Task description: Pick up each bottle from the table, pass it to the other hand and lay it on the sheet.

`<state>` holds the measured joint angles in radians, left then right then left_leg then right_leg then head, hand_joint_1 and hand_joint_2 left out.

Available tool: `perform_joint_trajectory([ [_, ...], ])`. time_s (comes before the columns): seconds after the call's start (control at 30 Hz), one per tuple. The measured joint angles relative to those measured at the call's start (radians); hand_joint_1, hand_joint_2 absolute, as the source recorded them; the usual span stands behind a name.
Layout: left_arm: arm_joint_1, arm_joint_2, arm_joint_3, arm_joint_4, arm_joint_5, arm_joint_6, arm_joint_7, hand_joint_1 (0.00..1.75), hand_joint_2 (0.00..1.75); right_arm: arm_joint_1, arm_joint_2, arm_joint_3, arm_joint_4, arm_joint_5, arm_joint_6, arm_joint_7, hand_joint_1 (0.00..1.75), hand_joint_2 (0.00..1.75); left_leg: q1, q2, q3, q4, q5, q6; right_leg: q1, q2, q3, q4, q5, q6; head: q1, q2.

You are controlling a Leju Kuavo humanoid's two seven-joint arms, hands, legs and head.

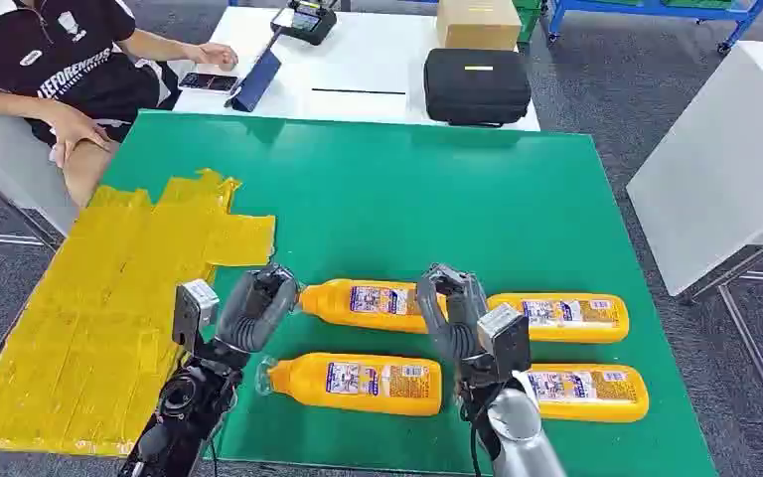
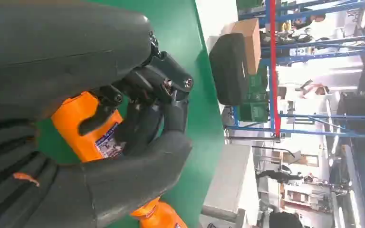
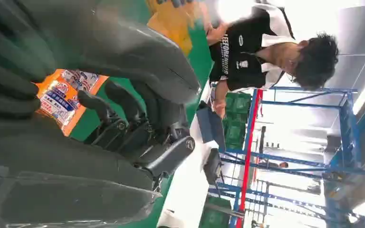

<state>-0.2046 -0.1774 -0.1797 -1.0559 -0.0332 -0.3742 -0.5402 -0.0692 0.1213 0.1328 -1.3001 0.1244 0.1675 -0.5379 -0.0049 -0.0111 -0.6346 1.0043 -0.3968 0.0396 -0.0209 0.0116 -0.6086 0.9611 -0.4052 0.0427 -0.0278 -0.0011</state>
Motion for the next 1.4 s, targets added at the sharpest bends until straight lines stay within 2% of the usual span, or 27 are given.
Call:
perform_joint_trajectory([
  [0.1, 0.0, 0.0, 0.0, 0.0, -0.006, 0.009, -0.005, 1.75, 1.75, 0.0, 0.0, 0.0, 0.0, 0.002, -0.006, -0.003, 1.75, 1.75, 0.0, 0.0, 0.0, 0.0, 0.0, 0.0, 0.0, 0.0, 0.0, 0.0, 0.0, 0.0, 0.0, 0.0],
  [0.13, -0.002, -0.005, 0.001, 0.003, -0.051, 0.06, -0.037, 1.75, 1.75, 0.0, 0.007, 0.0, 0.005, 0.027, -0.052, -0.025, 1.75, 1.75, 0.0, 0.0, 0.0, 0.0, 0.0, 0.0, 0.0, 0.0, 0.0, 0.0, 0.0, 0.0, 0.0, 0.0],
  [0.17, -0.007, -0.021, 0.003, 0.018, -0.124, 0.152, -0.088, 1.57, 1.75, -0.003, 0.03, 0.0, 0.029, 0.067, -0.14, -0.07, 1.75, 1.75, 0.0, 0.0, 0.0, 0.0, 0.0, 0.0, 0.0, 0.0, 0.0, 0.0, 0.0, 0.0, 0.0, 0.0],
  [0.23, -0.024, -0.07, 0.001, 0.055, -0.189, 0.401, -0.146, 1.62, 1.75, -0.018, 0.089, 0.016, 0.104, 0.105, -0.336, -0.137, 1.75, 1.75, 0.0, 0.0, 0.0, 0.0, 0.0, 0.0, 0.0, 0.0, 0.0, 0.0, 0.0, 0.0, 0.0, 0.0],
  [0.27, -0.03, -0.086, -0.003, 0.068, -0.189, 0.475, -0.153, 1.62, 1.75, -0.019, 0.105, 0.028, 0.127, 0.108, -0.373, -0.149, 1.75, 1.75, 0.0, 0.0, 0.0, 0.0, 0.0, 0.0, 0.0, 0.0, 0.0, 0.0, 0.0, 0.0, 0.0, 0.0],
  [0.3, -0.035, -0.097, -0.006, 0.083, -0.189, 0.503, -0.155, 1.75, 1.75, -0.02, 0.115, 0.037, 0.144, 0.083, -0.361, -0.148, 1.75, 1.75, 0.0, 0.0, 0.0, 0.0, 0.0, 0.0, 0.0, 0.0, 0.0, 0.0, 0.0, 0.0, 0.0, 0.0],
  [0.5, -0.04, -0.107, -0.022, 0.116, -0.187, 0.479, -0.156, 1.75, 1.75, -0.019, 0.122, 0.052, 0.16, -0.019, -0.288, -0.113, 1.75, 1.75, 0.0, 0.0, 0.0, 0.0, 0.0, 0.0, 0.0, 0.0, 0.0, 0.0, 0.0, 0.0, 0.0, 0.0],
  [0.63, -0.039, -0.107, -0.028, 0.111, -0.18, 0.449, -0.145, 1.75, 1.75, -0.013, 0.122, 0.057, 0.14, -0.137, -0.181, -0.035, 1.75, 1.75, 0.0, 0.0, 0.0, 0.0, 0.0, 0.0, 0.0, 0.0, 0.0, 0.0, 0.0, 0.0, 0.0, 0.0],
  [0.8, -0.038, -0.107, -0.029, 0.093, -0.177, 0.447, -0.131, 1.75, 1.75, -0.007, 0.121, 0.06, 0.109, -0.158, -0.168, -0.012, 1.75, 1.75, 0.0, 0.0, 0.0, 0.0, 0.0, 0.0, 0.0, 0.0, 0.0, 0.0, 0.0, 0.0, 0.0, 0.0],
  [0.83, -0.037, -0.107, -0.029, 0.09, -0.177, 0.447, -0.13, 1.34, 1.75, -0.006, 0.121, 0.06, 0.106, -0.159, -0.167, -0.01, 1.75, 1.75, 0.0, 0.0, 0.0, 0.0, 0.0, 0.0, 0.0, 0.0, 0.0, 0.0, 0.0, 0.0, 0.0, 0.0],
  [0.87, -0.037, -0.107, -0.03, 0.088, -0.177, 0.446, -0.13, 0.02, 1.75, -0.006, 0.121, 0.06, 0.102, -0.161, -0.167, -0.008, 0.21, 1.75, 0.0, 0.0, 0.0, 0.0, 0.0, 0.0, 0.0, 0.0, 0.0, 0.0, 0.0, 0.0, 0.0, 0.0],
  [0.9, -0.035, -0.107, -0.03, 0.083, -0.177, 0.447, -0.126, 0.0, 1.75, -0.006, 0.118, 0.061, 0.1, -0.161, -0.17, -0.003, 0.0, 1.75, 0.0, 0.0, 0.0, 0.0, 0.0, 0.0, 0.0, 0.0, 0.0, 0.0, 0.0, 0.0, 0.0, 0.0],
  [1.0, -0.025, -0.104, -0.03, 0.06, -0.182, 0.451, -0.103, 0.0, 1.75, -0.002, 0.108, 0.068, 0.089, -0.105, -0.227, 0.021, 0.0, 1.75, 0.0, 0.0, 0.0, 0.0, 0.0, 0.0, 0.0, 0.0, 0.0, 0.0, 0.0, 0.0, 0.0, 0.0],
  [1.2, 0.006, -0.087, -0.005, -0.005, -0.186, 0.452, -0.041, 0.0, 1.75, -0.001, 0.067, 0.082, 0.041, 0.174, -0.389, 0.127, 0.0, 1.75, 0.0, 0.0, 0.0, 0.0, 0.0, 0.0, 0.0, 0.0, 0.0, 0.0, 0.0, 0.0, 0.0, 0.0],
  [1.4, 0.021, -0.076, 0.024, -0.029, -0.185, 0.447, -0.032, 0.0, 1.75, -0.019, 0.004, 0.093, -0.014, 0.563, -0.494, 0.257, 0.0, 1.75, 0.0, 0.0, 0.0, 0.0, 0.0, 0.0, 0.0, 0.0, 0.0, 0.0, 0.0, 0.0, 0.0, 0.0],
])
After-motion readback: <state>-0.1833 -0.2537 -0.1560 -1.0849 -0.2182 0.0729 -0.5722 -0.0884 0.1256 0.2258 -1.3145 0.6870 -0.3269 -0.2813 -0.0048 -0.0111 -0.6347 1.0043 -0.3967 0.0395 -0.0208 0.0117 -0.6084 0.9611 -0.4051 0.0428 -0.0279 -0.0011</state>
